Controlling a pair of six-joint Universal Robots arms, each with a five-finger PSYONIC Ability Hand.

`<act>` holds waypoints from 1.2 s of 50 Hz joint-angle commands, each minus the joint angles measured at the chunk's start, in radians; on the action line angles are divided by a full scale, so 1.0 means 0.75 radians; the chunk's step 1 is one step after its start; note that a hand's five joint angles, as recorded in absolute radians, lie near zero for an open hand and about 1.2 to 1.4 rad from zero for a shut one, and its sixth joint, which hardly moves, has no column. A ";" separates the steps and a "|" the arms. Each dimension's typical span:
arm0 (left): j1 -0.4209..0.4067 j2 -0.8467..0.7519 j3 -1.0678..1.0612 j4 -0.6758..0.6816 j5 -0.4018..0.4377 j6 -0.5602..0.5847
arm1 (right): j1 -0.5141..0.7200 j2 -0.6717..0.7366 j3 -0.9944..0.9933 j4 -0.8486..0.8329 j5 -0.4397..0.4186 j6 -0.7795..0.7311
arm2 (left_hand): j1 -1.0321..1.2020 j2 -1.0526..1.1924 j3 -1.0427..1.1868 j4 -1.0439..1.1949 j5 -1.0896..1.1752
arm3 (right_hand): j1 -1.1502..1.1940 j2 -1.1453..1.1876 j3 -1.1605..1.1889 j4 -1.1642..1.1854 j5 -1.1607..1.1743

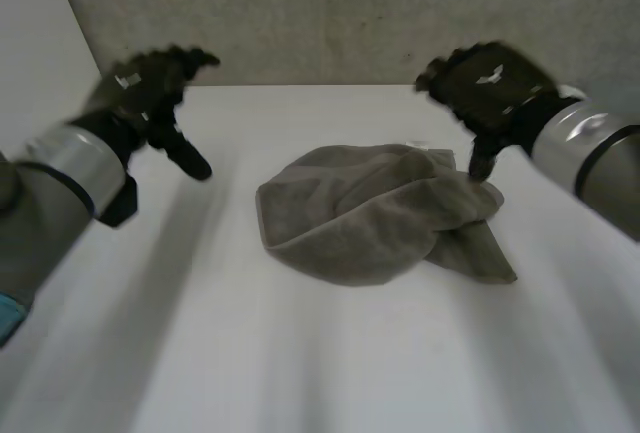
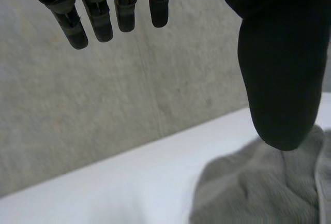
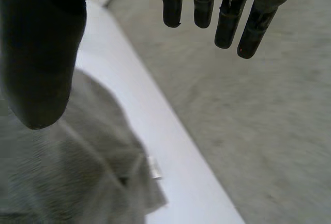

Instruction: Fold the towel.

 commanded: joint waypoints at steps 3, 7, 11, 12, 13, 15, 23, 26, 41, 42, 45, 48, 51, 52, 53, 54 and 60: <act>-0.059 -0.203 -0.249 0.379 0.029 -0.003 | 0.155 0.361 -0.195 0.048 -0.020 -0.010 | 0.067 0.069 0.070 0.071 0.070 | -0.023 -0.059 -0.053 -0.080 -0.041; -0.080 -0.283 -0.272 0.429 0.025 -0.014 | 0.190 0.562 -0.314 0.032 -0.039 0.108 | 0.067 0.069 0.070 0.071 0.070 | -0.023 -0.059 -0.053 -0.080 -0.041; -0.100 -0.359 -0.290 0.456 0.025 -0.014 | 0.216 0.699 -0.424 0.034 -0.043 0.200 | 0.060 0.061 0.062 0.063 0.062 | 0.027 -0.008 -0.003 -0.029 0.009; -0.105 -0.369 -0.292 0.460 0.025 -0.014 | 0.224 0.760 -0.471 0.034 -0.041 0.243 | 0.056 0.057 0.058 0.059 0.058 | 0.051 0.015 0.021 -0.006 0.033; -0.105 -0.369 -0.292 0.460 0.025 -0.014 | 0.225 0.761 -0.472 0.034 -0.041 0.244 | 0.056 0.057 0.058 0.059 0.058 | 0.051 0.015 0.021 -0.005 0.033; -0.107 -0.371 -0.296 0.462 0.025 -0.014 | 0.239 0.871 -0.551 0.036 -0.037 0.301 | 0.048 0.050 0.050 0.052 0.050 | 0.145 0.109 0.114 0.088 0.126; -0.107 -0.357 -0.335 0.507 0.025 -0.014 | 0.265 1.004 -0.723 0.079 -0.018 0.326 | 0.040 0.042 0.042 0.044 0.042 | 1.011 0.975 0.981 0.954 0.993; -0.105 -0.351 -0.350 0.539 0.025 -0.014 | 0.270 0.957 -0.734 0.121 -0.028 0.330 | 0.040 0.042 0.042 0.044 0.042 | 1.555 1.519 1.525 1.498 1.537; -0.158 -0.402 -0.313 0.668 0.048 -0.014 | 0.247 0.328 -0.178 0.142 -0.026 0.309 | 0.114 0.116 0.117 0.118 0.116 | 1.557 1.521 1.527 1.500 1.539; -0.158 -0.402 -0.313 0.668 0.048 -0.014 | 0.243 0.276 -0.102 0.138 -0.028 0.309 | 0.114 0.116 0.117 0.118 0.117 | 1.557 1.521 1.527 1.500 1.539; -0.172 -0.429 -0.296 0.676 0.066 -0.018 | 0.241 0.223 -0.028 0.132 -0.031 0.309 | 0.146 0.147 0.148 0.149 0.148 | 1.557 1.521 1.527 1.500 1.539; -0.203 -0.459 -0.270 0.676 0.083 -0.028 | 0.235 0.131 0.097 0.095 -0.028 0.311 | 0.146 0.147 0.148 0.149 0.148 | 1.557 1.521 1.527 1.500 1.539; -0.241 -0.486 -0.252 0.674 0.099 -0.042 | 0.212 0.071 0.203 0.019 -0.028 0.317 | 0.146 0.147 0.148 0.149 0.148 | 1.557 1.521 1.527 1.500 1.539; -0.262 -0.496 -0.249 0.672 0.115 -0.056 | 0.202 0.049 0.246 -0.021 -0.026 0.325 | 0.157 0.159 0.160 0.161 0.159 | 1.557 1.521 1.527 1.500 1.539; -0.262 -0.496 -0.249 0.672 0.115 -0.057 | 0.194 0.031 0.274 -0.052 -0.024 0.330 | 0.158 0.159 0.160 0.161 0.160 | 1.557 1.521 1.527 1.500 1.539; -0.280 -0.502 -0.251 0.666 0.140 -0.075 | 0.194 0.031 0.275 -0.052 -0.024 0.330 | 0.161 0.163 0.164 0.165 0.163 | 1.557 1.521 1.527 1.500 1.539; -0.315 -0.502 -0.284 0.648 0.236 -0.136 | 0.147 -0.012 0.324 -0.114 0.006 0.328 | 0.169 0.171 0.172 0.173 0.171 | 1.557 1.521 1.527 1.500 1.539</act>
